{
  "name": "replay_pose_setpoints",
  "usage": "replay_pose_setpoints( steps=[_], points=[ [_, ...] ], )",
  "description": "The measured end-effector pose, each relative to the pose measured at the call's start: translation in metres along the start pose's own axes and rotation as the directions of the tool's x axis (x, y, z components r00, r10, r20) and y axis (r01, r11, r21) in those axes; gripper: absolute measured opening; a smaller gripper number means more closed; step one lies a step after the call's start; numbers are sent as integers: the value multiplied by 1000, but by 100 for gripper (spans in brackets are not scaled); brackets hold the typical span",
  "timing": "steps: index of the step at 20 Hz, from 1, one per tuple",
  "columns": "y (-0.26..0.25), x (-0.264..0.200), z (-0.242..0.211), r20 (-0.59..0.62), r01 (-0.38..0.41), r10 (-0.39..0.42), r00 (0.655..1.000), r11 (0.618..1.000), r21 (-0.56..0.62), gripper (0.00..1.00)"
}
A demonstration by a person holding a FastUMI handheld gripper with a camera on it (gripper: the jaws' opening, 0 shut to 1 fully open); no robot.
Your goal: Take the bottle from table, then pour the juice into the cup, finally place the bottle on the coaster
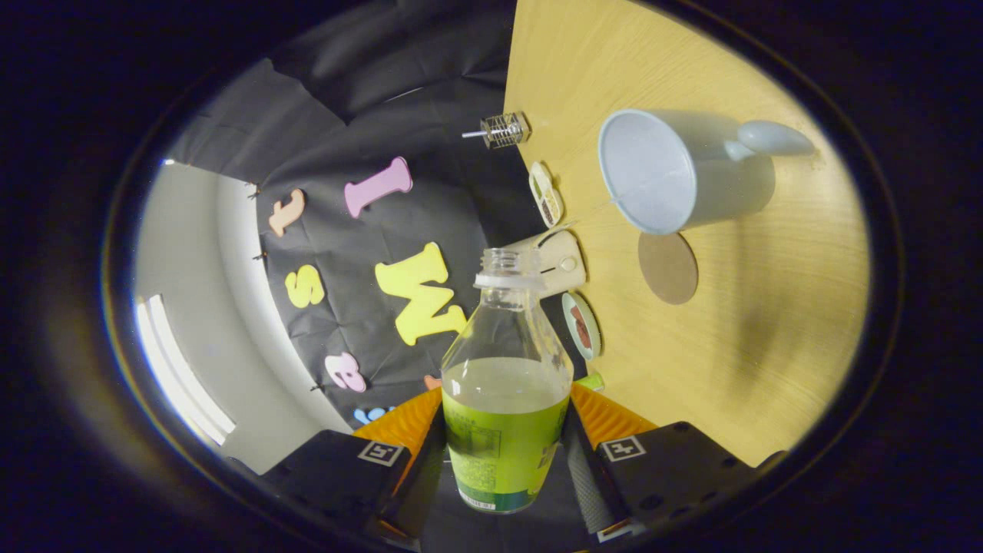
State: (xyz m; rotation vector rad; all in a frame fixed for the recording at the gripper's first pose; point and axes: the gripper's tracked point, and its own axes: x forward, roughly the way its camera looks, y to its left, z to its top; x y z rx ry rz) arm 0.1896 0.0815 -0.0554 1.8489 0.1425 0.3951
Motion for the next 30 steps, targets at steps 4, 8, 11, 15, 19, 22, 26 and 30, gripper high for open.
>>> replay_pose_setpoints(
  steps=[4,8,11,15,19,22,26,30],
  points=[
    [9,0,3,0,-24,24,1000,999,45,78],
    [15,-3,8,14,-44,43,999,996,78,78],
    [23,-2,10,18,-64,62,998,991,115,78],
    [29,-4,13,29,-76,72,997,985,153,78],
    [39,-5,13,36,-106,101,994,970,218,78],
    [37,0,10,36,-97,91,995,965,245,78],
    [49,2,5,36,-137,133,990,936,324,78],
    [58,4,4,45,-159,153,987,922,352,78]
  ],
)
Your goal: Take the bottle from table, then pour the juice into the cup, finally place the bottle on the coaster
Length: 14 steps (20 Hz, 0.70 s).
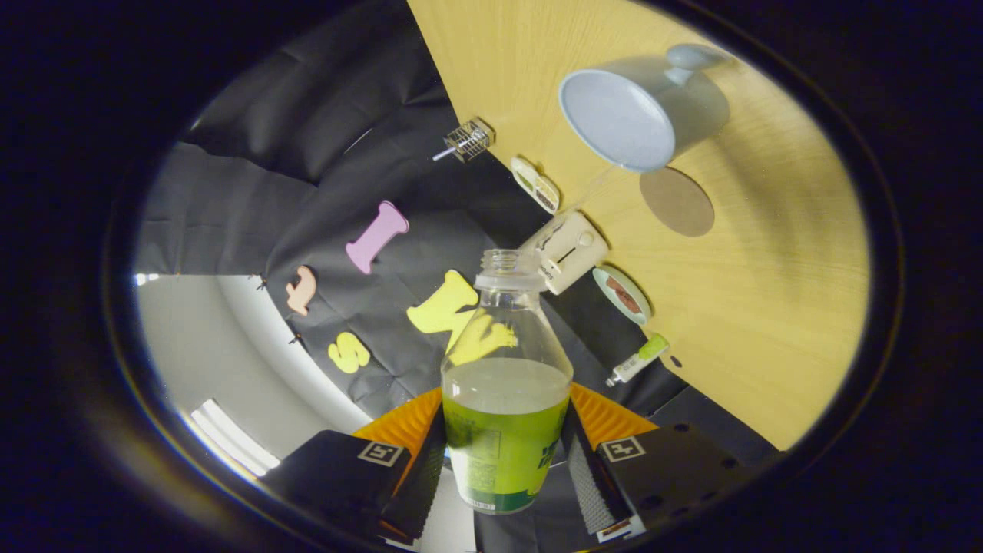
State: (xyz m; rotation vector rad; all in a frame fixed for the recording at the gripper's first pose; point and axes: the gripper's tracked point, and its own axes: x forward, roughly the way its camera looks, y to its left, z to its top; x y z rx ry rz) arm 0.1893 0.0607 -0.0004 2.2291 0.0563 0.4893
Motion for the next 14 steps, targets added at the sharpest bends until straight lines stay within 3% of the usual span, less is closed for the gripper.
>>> replay_pose_setpoints(
  steps=[6,10,14],
  points=[
    [15,-1,8,24,-40,38,999,998,50,78],
    [33,-6,15,43,-107,102,994,985,137,78],
    [31,-1,19,66,-114,105,992,981,156,78]
  ],
)
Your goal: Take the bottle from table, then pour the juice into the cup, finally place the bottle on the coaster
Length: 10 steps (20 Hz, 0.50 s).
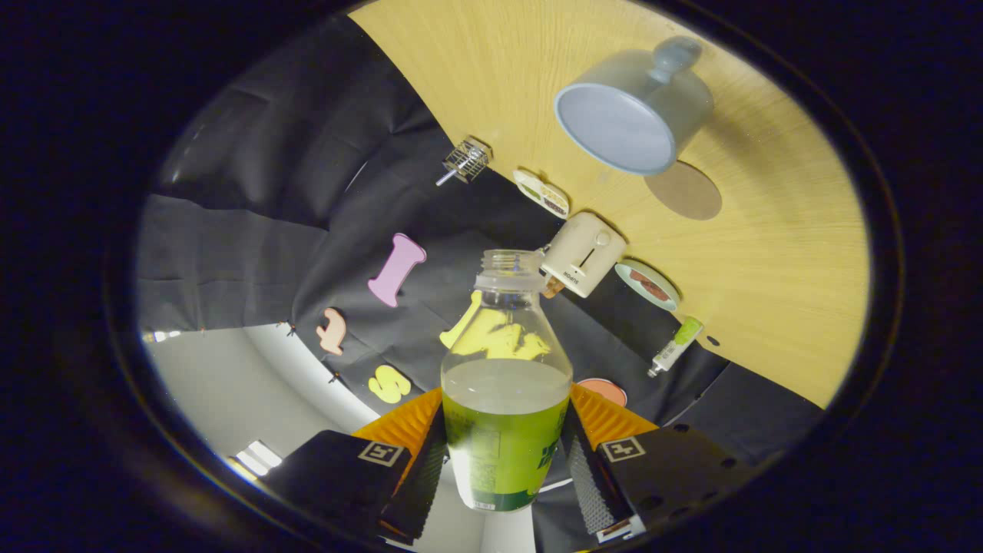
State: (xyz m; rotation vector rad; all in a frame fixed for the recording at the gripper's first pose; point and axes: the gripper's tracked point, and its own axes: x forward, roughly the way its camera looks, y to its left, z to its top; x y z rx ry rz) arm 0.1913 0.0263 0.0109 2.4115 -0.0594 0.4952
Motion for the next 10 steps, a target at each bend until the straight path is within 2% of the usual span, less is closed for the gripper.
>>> replay_pose_setpoints(
  steps=[7,10],
  points=[
    [-2,1,2,10,5,-5,1000,1000,-3,78],
    [-2,0,3,12,22,-21,1000,998,-67,78]
  ],
)
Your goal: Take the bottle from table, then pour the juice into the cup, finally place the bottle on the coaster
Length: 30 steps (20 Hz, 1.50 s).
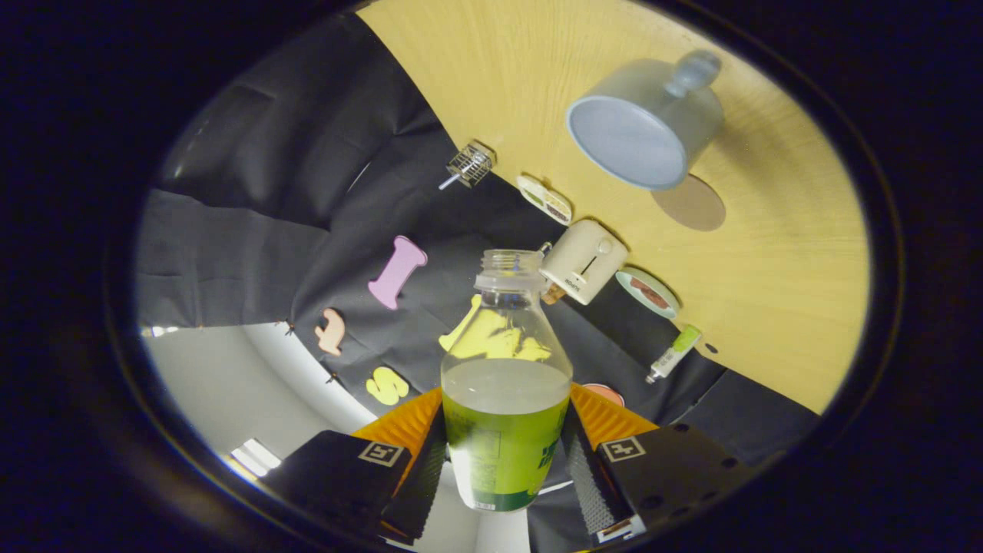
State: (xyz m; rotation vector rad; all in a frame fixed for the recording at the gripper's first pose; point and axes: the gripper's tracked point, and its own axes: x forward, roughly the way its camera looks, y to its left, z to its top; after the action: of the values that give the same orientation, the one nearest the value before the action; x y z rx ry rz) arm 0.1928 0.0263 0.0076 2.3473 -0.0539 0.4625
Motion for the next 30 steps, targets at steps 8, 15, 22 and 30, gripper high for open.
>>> replay_pose_setpoints(
  steps=[8,15,22,30],
  points=[
    [-28,6,1,17,197,-214,977,863,-465,78],
    [-39,9,-1,81,269,-344,936,545,-794,78],
    [-19,17,-28,104,165,-350,931,149,-975,79],
    [-22,29,-14,303,160,-318,898,-407,-900,80]
  ],
)
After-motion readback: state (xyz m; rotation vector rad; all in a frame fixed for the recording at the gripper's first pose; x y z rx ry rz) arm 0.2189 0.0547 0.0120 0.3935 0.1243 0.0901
